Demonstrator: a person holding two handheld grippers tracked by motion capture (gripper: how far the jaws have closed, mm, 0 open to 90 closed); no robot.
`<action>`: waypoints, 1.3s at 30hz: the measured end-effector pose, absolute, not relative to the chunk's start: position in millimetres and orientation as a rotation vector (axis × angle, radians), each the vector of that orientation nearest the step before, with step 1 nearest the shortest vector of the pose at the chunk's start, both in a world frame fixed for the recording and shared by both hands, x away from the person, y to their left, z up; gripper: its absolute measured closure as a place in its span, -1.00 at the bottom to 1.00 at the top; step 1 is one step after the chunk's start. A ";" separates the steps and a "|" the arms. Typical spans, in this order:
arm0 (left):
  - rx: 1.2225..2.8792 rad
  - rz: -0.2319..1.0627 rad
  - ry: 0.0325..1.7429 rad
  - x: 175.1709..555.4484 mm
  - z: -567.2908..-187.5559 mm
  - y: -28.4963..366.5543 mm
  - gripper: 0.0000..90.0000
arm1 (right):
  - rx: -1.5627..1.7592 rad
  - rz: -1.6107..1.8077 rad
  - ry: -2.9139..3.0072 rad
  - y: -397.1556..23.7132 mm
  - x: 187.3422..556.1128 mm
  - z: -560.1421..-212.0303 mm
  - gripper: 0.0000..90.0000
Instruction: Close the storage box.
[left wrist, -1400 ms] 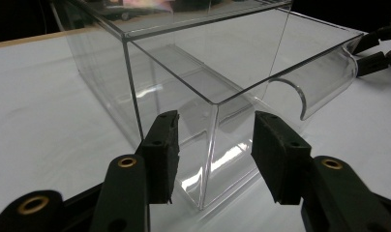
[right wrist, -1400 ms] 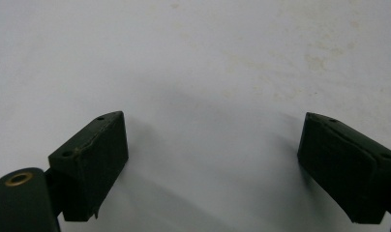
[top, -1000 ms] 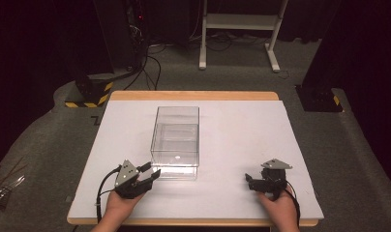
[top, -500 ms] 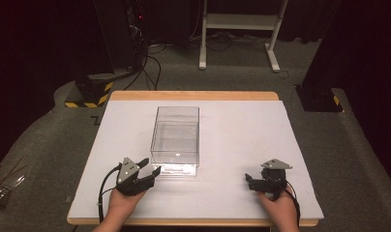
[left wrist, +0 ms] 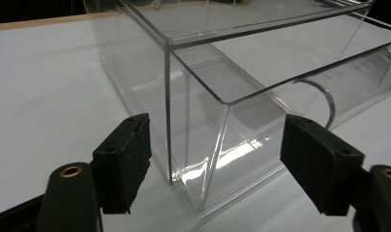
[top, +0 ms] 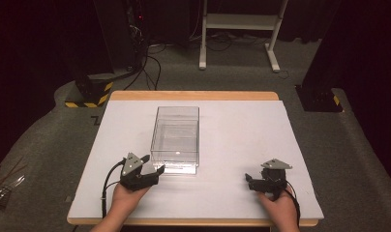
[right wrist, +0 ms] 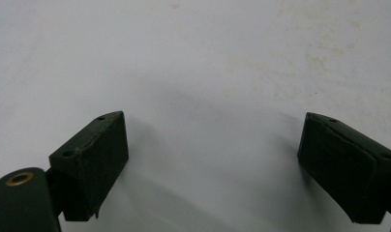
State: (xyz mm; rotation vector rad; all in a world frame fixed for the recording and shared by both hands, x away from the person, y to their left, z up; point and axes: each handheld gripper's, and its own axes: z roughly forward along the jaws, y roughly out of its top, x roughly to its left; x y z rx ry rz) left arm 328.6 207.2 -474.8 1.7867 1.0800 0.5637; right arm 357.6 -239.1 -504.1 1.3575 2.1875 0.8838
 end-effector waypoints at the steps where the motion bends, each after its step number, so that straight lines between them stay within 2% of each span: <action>1: 1.786 0.563 1.085 330.2 -474.9 207.0 -0.41 | 1.357 0.884 2.188 -239.1 357.6 -504.1 -0.76; 13: 1.760 0.573 1.109 348.7 -476.6 208.8 -0.53 | 1.358 0.886 2.188 -239.2 357.6 -504.1 -0.76; 39: 1.760 0.597 1.168 372.1 -486.9 199.9 -0.47 | 1.358 0.887 2.188 -239.3 357.7 -504.1 -0.76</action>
